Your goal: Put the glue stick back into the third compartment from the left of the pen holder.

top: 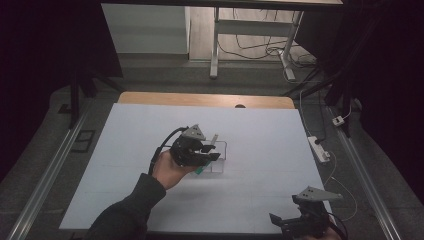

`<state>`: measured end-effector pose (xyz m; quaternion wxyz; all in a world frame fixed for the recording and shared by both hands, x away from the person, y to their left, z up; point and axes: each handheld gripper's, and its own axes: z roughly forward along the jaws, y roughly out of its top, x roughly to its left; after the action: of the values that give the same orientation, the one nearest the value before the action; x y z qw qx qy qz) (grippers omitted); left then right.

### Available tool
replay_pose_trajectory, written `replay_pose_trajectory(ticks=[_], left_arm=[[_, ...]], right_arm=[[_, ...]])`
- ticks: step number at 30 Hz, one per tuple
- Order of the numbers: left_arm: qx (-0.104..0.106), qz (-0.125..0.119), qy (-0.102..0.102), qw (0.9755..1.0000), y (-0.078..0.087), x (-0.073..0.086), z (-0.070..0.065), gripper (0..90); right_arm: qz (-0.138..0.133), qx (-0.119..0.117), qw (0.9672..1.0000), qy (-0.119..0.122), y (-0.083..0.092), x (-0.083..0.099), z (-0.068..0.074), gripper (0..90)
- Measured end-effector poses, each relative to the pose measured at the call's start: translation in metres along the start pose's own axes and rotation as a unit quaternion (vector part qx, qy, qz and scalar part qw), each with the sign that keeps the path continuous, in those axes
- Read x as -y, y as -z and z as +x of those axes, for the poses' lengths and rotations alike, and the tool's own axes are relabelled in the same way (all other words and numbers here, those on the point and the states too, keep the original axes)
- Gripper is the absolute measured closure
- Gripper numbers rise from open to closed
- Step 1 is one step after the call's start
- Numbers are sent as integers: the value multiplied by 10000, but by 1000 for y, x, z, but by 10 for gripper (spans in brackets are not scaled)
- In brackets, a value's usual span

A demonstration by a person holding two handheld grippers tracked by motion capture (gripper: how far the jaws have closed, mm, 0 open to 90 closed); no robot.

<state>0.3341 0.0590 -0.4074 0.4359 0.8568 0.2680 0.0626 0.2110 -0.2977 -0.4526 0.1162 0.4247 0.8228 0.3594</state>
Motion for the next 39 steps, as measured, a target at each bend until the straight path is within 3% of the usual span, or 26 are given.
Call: replay_pose_trajectory(ticks=[19, 31, 39], left_arm=[[-198, -278, 68, 9994, -24, -23, 15, 648], [-271, -460, -74, 9985, -42, -39, 17, 648], [-377, -541, -143, 9977, -52, -38, 21, 647]], right_arm=[[-11, -21, 10000, -13, 0, 0, 0, 0], [-8, -35, 10000, -10, 1, 0, 0, 0], [-28, -71, 10000, -21, 1, 1, -1, 0]])
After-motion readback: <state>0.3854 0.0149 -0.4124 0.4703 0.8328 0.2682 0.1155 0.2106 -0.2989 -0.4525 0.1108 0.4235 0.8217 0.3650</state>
